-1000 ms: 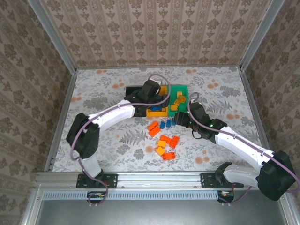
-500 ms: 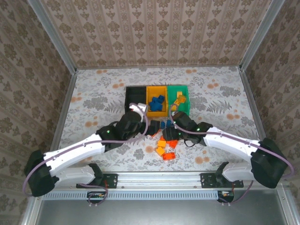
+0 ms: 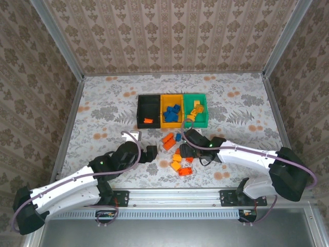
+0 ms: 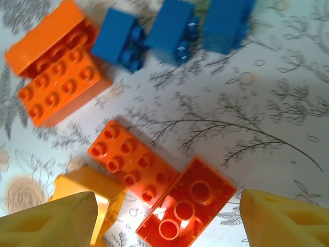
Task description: Sort the legos into containers by color
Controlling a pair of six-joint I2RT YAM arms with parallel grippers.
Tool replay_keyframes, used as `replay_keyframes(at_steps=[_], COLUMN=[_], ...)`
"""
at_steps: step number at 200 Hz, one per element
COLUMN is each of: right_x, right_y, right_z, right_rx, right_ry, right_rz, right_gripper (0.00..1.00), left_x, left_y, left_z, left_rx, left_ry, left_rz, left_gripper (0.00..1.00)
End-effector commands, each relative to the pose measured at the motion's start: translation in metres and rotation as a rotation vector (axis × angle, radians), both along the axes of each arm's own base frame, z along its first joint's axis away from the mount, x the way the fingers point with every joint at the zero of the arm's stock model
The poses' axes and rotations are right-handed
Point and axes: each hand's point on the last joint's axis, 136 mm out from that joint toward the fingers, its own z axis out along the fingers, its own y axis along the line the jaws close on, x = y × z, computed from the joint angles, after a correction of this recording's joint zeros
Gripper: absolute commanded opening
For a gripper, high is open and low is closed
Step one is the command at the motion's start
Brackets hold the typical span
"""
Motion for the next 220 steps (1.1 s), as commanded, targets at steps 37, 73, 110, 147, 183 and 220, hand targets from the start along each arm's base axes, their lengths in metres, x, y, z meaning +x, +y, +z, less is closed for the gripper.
replay_keyframes(at_steps=[37, 73, 110, 147, 183, 220], right_x=[0.01, 0.001, -0.009, -0.015, -0.021, -0.006], right_y=[-0.018, -0.019, -0.029, -0.043, -0.05, -0.031], right_z=[-0.02, -0.039, -0.046, -0.055, -0.058, -0.019], right_rx=[-0.031, -0.057, -0.077, -0.105, -0.118, -0.072], right_ry=[0.055, 0.118, 0.139, 0.187, 0.218, 0.131], right_rz=[-0.302, -0.305, -0.292, -0.276, -0.234, -0.081], right_gripper=[0.75, 0.72, 0.64, 0.5, 0.38, 0.29], left_x=[0.0, -0.002, -0.001, 0.0, -0.001, -0.002], left_y=[0.005, 0.009, 0.011, 0.01, 0.012, 0.02], left_z=[-0.005, -0.006, -0.004, -0.004, -0.007, -0.01], left_rx=[-0.01, -0.018, -0.018, -0.012, 0.002, 0.035], left_ry=[0.01, 0.009, -0.005, -0.007, 0.0, 0.003], left_rz=[0.036, 0.039, 0.049, 0.048, 0.045, 0.058], left_gripper=[1.0, 1.0, 1.0, 1.0, 1.0, 1.0])
